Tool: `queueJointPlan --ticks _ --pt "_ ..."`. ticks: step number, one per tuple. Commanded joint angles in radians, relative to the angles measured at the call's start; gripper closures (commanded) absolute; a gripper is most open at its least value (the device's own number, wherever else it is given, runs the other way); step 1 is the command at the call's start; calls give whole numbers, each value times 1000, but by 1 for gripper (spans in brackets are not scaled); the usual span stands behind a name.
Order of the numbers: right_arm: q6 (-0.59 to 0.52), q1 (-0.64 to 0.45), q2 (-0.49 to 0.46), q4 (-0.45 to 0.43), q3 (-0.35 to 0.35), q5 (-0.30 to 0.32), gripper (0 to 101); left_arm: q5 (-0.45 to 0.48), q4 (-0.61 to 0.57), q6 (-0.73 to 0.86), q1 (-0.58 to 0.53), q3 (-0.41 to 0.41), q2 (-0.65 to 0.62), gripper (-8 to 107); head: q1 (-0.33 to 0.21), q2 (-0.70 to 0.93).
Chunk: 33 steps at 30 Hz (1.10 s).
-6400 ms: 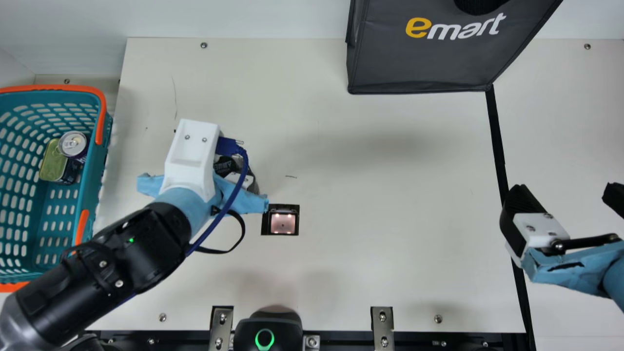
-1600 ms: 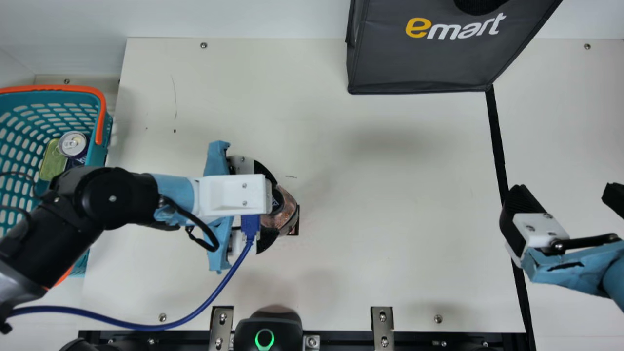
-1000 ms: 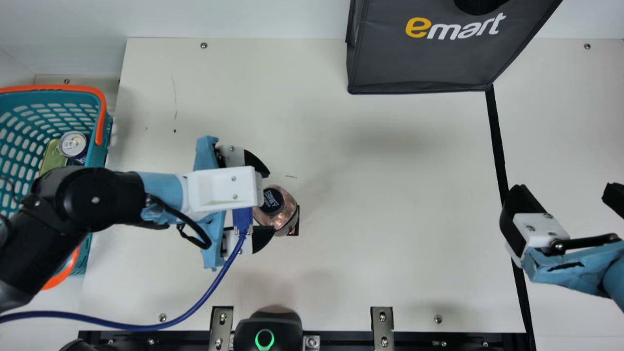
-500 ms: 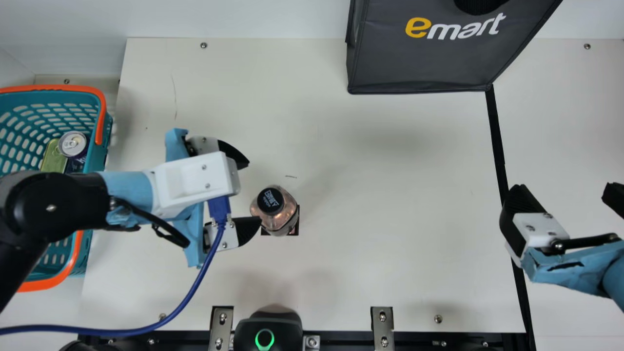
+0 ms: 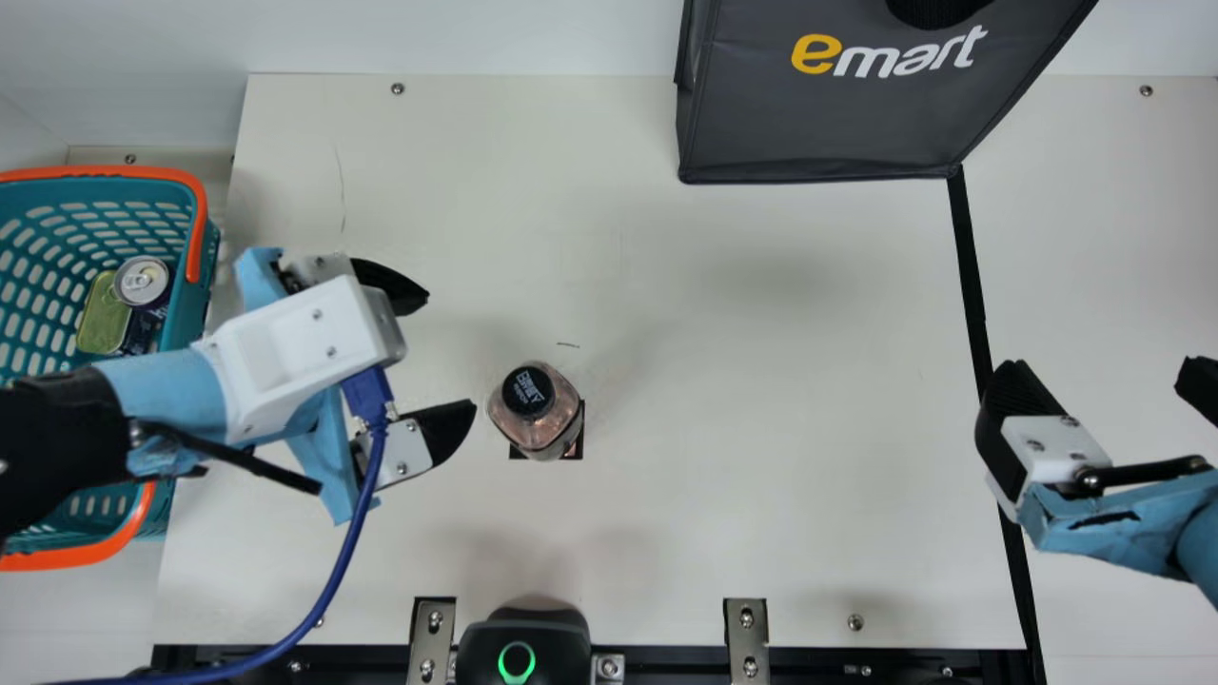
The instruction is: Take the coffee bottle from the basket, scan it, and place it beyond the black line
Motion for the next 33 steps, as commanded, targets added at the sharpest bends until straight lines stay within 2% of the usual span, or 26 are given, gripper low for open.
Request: queueJointPlan --ticks 1,18,33 --pt "0 0 0 0 0 0 10 0 8 -21 6 2 -16 9 -17 2" --pt "0 0 0 0 0 0 10 53 46 -132 40 -13 -126 9 -17 2" --pt "0 0 0 0 0 0 10 31 95 -287 -31 -13 -151 9 -17 2"
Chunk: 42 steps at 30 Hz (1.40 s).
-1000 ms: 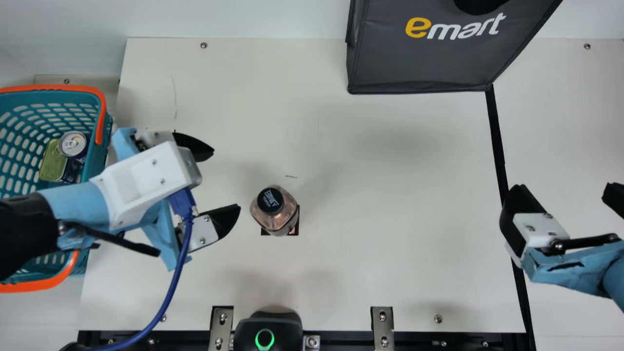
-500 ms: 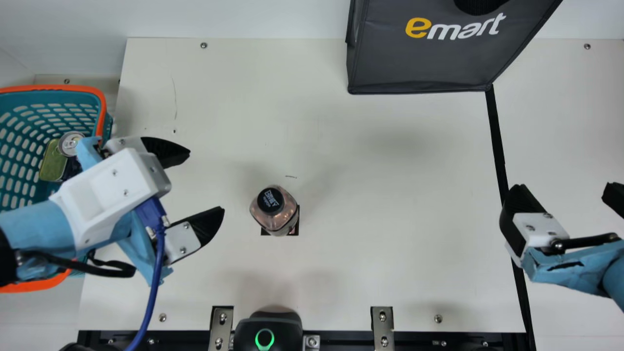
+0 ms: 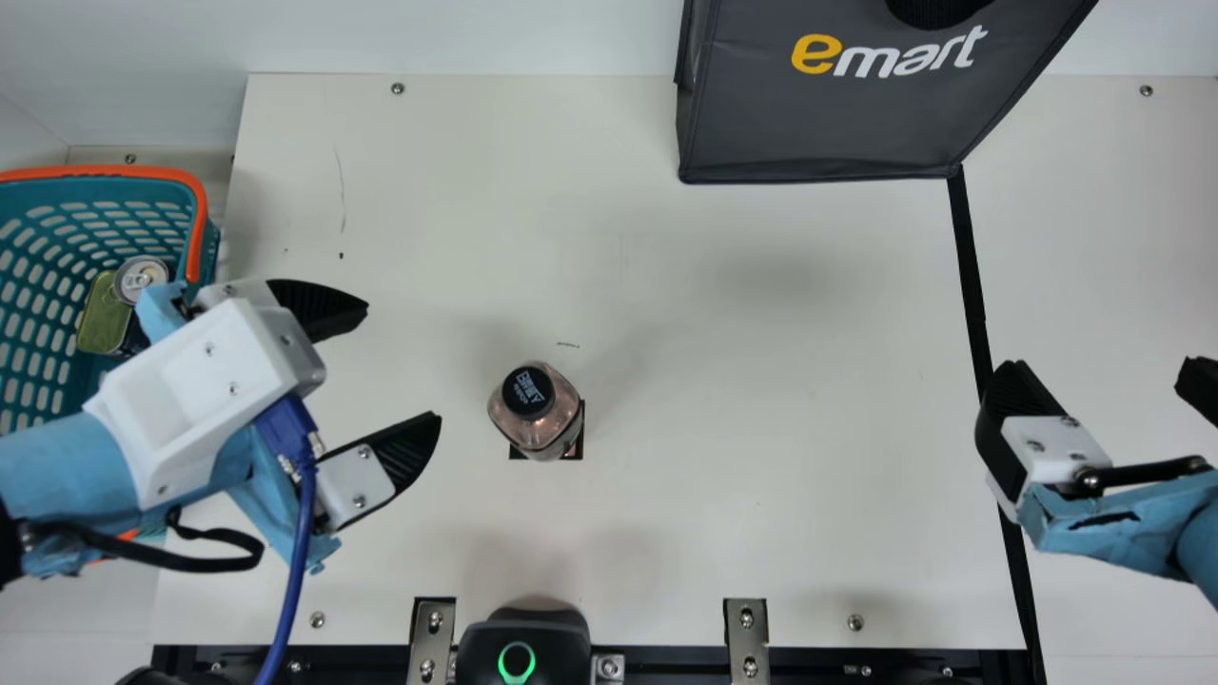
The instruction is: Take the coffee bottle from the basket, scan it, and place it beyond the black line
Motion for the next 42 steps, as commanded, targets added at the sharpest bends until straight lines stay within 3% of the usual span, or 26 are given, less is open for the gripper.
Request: queueJointPlan --ticks 1,11,22,30,42 --pt "0 0 0 0 0 0 10 -9 17 -42 -18 2 0 9 -15 2" --pt "0 0 0 0 0 0 10 -88 156 -286 -147 16 12 9 -15 2" --pt "0 0 0 0 0 -1 10 -151 441 -689 -330 -5 63 9 -15 2" --pt "0 0 0 0 0 -1 10 -125 656 -1030 -480 -38 107 9 -15 2" --pt "0 0 0 0 0 -1 10 -10 904 -1493 -699 -75 171 9 -15 2"
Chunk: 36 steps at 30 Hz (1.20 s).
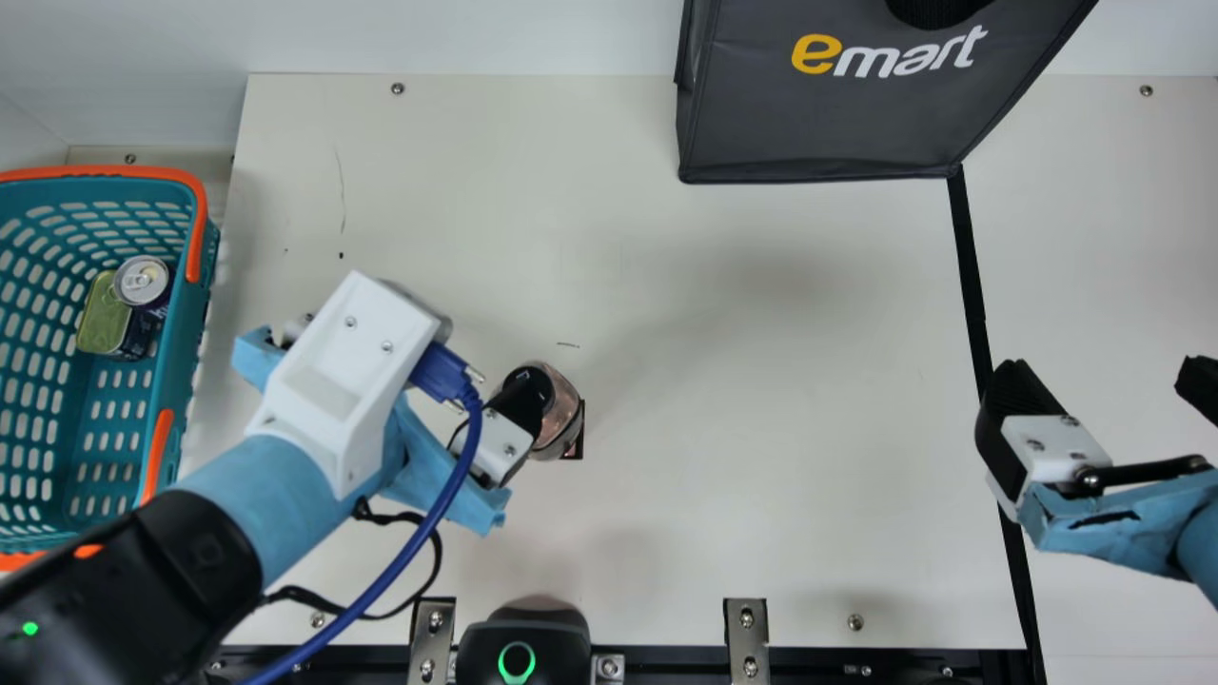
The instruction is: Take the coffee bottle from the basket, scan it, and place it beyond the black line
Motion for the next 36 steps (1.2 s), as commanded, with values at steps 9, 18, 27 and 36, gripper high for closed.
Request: queueJointPlan --ticks 9,18,27,36 --pt "0 0 0 0 0 0 10 87 89 -363 -138 0 29 9 -17 3" --pt "0 0 0 0 0 0 10 107 94 -479 -188 19 54 9 -17 3" --pt "0 0 0 0 0 0 10 60 75 -486 -168 44 103 9 -17 3" --pt "0 0 0 0 0 0 10 -3 44 -427 -88 55 153 9 -17 3"
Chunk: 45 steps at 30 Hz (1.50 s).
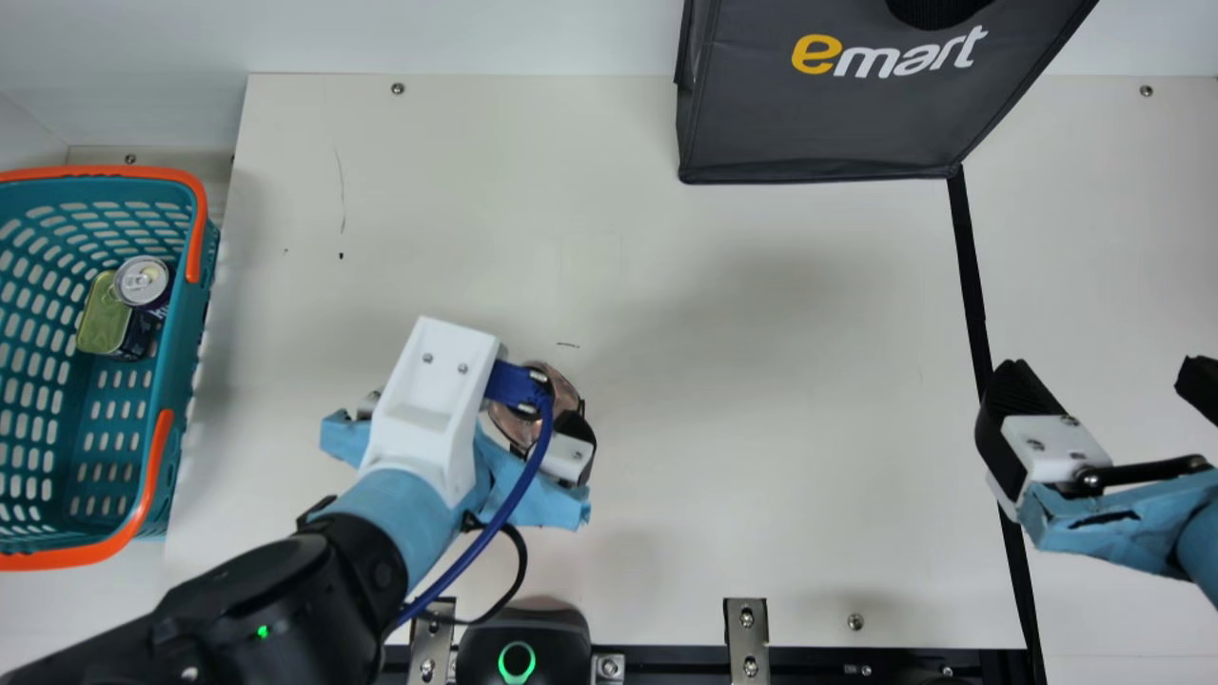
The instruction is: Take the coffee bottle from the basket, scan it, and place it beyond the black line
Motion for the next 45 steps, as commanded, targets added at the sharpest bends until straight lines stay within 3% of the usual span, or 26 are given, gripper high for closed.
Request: queueJointPlan --ticks 1,21,33,45 --pt "0 0 0 0 0 0 10 -12 -8 13 20 2 8 9 -17 2" --pt "0 0 0 0 0 0 10 -94 -59 64 117 19 67 9 -17 2" --pt "0 0 0 0 0 -1 10 -130 -68 98 117 32 70 89 -17 2" --pt "0 0 0 0 0 -1 10 -209 -150 346 128 60 8 89 -17 2"
